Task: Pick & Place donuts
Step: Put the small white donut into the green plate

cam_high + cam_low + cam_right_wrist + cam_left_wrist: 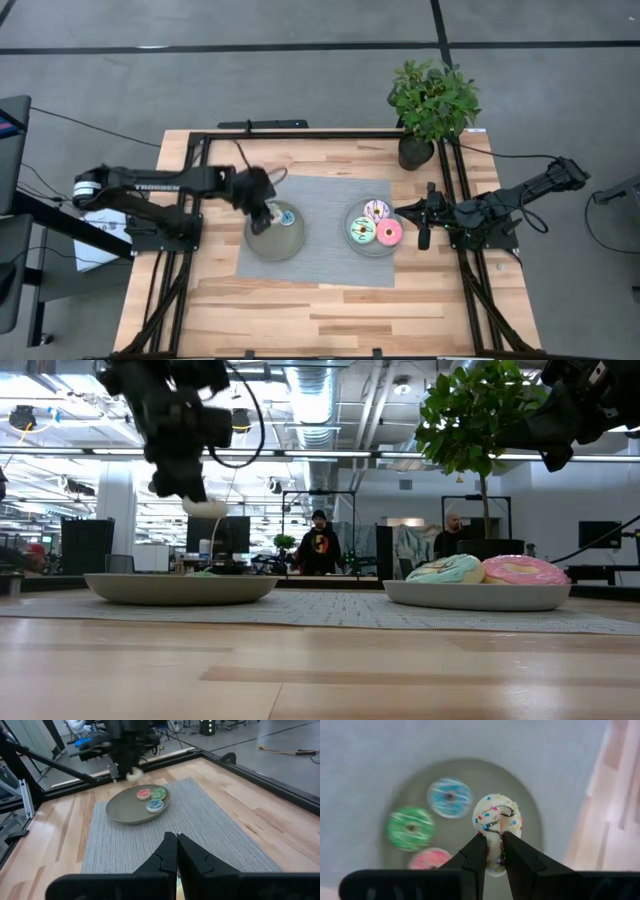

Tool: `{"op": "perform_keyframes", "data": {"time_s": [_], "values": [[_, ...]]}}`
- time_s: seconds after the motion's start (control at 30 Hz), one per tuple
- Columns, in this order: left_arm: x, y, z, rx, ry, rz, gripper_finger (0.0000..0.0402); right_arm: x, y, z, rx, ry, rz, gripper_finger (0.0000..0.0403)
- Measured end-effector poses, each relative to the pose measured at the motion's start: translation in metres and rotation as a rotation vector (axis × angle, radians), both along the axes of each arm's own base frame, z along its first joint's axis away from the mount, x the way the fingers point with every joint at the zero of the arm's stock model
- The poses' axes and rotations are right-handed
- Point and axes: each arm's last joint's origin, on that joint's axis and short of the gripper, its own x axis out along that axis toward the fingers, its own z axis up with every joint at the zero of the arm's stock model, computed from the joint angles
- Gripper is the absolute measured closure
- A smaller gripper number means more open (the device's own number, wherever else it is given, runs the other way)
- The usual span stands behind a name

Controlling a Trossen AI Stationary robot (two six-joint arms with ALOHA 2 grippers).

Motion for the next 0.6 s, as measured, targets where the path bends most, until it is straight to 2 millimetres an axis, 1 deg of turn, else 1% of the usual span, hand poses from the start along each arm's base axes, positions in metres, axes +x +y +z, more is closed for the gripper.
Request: {"op": "perform_keyframes", "data": {"time_s": [0.17,0.3,0.43,0.6], "values": [[0.004,-0.042,-0.003,0.057,0.026,-0.012,0.0349,0.000,0.000,0.000,0.006,-0.001,-0.002,0.0402],[0.006,-0.066,-0.011,0.158,0.054,0.003,0.0349,0.000,0.000,0.000,0.007,-0.001,-0.001,0.0402],[0.011,-0.080,-0.027,0.250,0.106,0.026,0.0349,0.000,0.000,0.000,0.007,-0.002,-0.001,0.0402],[0.021,-0.087,-0.053,0.280,0.203,0.024,0.0349,0.000,0.000,0.000,0.009,-0.004,0.000,0.0402]]}}
